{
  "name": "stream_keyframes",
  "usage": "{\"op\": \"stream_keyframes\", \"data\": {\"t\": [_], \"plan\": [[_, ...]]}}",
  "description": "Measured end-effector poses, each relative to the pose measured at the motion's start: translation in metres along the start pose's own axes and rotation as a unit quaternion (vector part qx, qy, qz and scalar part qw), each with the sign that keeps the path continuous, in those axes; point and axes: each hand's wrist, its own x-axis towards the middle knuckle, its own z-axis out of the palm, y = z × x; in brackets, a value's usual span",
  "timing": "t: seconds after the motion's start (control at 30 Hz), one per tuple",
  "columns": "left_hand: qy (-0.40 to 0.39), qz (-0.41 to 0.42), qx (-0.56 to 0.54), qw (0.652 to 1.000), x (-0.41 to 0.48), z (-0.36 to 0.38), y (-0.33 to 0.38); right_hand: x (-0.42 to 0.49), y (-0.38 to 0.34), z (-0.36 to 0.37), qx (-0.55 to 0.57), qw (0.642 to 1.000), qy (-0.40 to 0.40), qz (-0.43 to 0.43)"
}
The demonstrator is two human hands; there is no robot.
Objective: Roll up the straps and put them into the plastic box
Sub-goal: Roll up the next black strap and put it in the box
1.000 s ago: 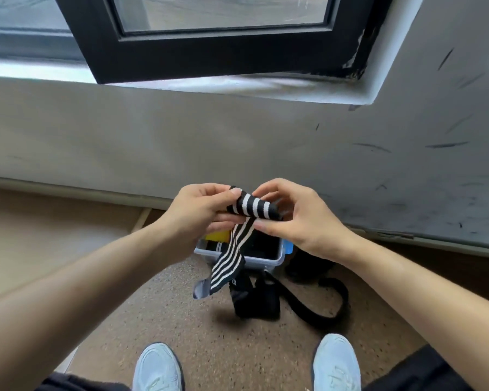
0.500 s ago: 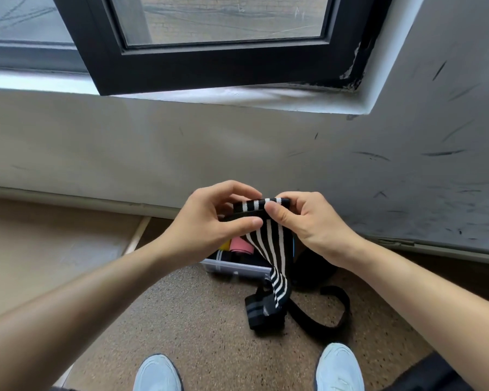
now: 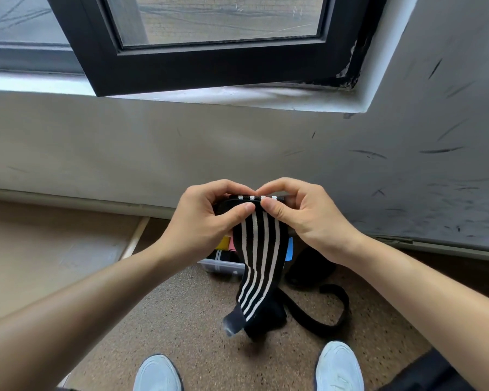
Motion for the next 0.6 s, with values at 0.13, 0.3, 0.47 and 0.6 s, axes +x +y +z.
{"op": "stream_keyframes", "data": {"t": [0.13,0.3,0.47,0.6], "plan": [[0.007,-0.005,0.021,1.0,-0.001,0.001,-0.004,-0.002,0.001,0.003,0.055,0.998,0.022,-0.001],[-0.01,-0.059,-0.044,0.997,-0.001,0.001,-0.001,-0.004,-0.001,0.003,0.084,0.996,0.01,-0.001],[-0.044,-0.106,-0.113,0.987,-0.002,0.001,0.001,-0.001,-0.002,-0.001,0.064,0.998,-0.001,-0.026],[-0.026,-0.105,-0.103,0.989,0.005,0.001,0.005,0.003,-0.003,-0.004,0.034,0.999,-0.01,-0.04]]}}
